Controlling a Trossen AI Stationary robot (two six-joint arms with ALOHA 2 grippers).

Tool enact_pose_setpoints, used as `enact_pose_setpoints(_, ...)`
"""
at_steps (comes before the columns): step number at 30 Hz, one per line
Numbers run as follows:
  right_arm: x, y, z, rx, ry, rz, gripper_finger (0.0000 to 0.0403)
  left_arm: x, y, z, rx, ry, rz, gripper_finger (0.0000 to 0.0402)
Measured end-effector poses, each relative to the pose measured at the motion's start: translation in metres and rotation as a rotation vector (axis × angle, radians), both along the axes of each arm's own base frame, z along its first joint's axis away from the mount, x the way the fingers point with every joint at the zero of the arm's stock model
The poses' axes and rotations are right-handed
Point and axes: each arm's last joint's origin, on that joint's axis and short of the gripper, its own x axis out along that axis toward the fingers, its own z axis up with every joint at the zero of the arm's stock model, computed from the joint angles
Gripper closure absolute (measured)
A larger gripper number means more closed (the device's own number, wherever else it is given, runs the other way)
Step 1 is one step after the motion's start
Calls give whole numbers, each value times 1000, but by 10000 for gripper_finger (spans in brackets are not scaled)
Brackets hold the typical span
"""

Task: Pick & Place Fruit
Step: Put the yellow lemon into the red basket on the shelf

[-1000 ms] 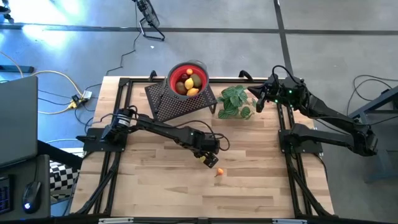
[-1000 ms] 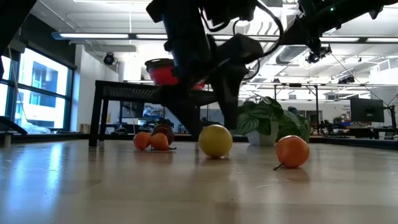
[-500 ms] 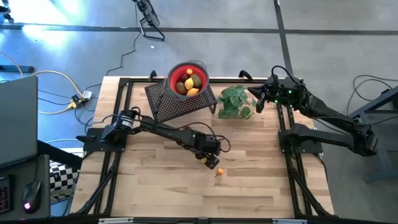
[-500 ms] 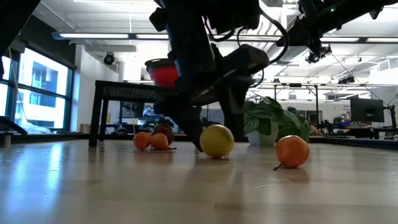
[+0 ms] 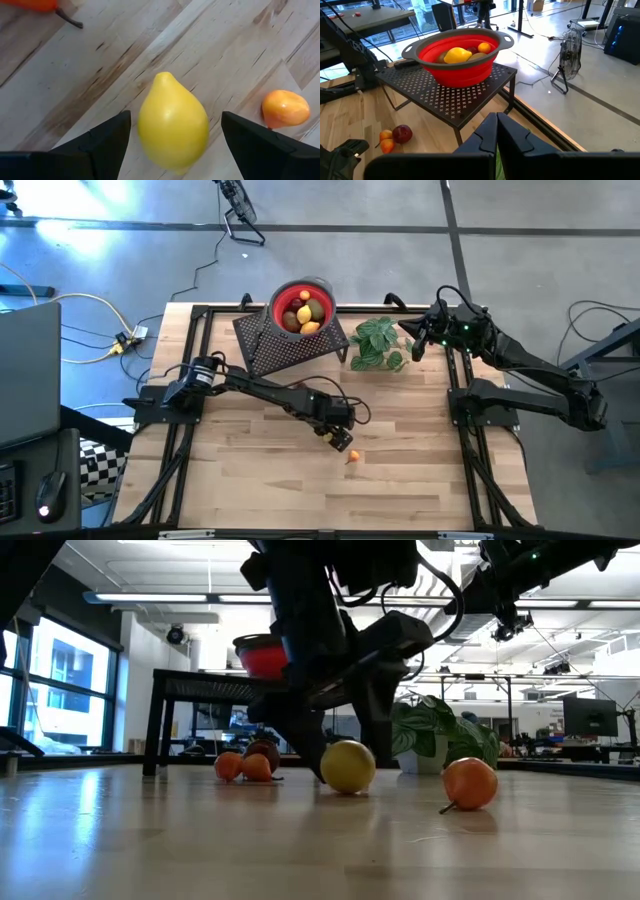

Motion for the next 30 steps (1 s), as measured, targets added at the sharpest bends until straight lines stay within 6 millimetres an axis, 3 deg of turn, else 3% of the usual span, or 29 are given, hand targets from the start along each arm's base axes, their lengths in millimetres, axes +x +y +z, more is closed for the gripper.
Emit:
enact_pose_setpoints(15,0,0,0,-1,1,0,400,0,0,0,0,-2,0,178)
enact_pose_setpoints(30,0,0,0,-1,0,0,400,0,0,0,0,-3,0,192)
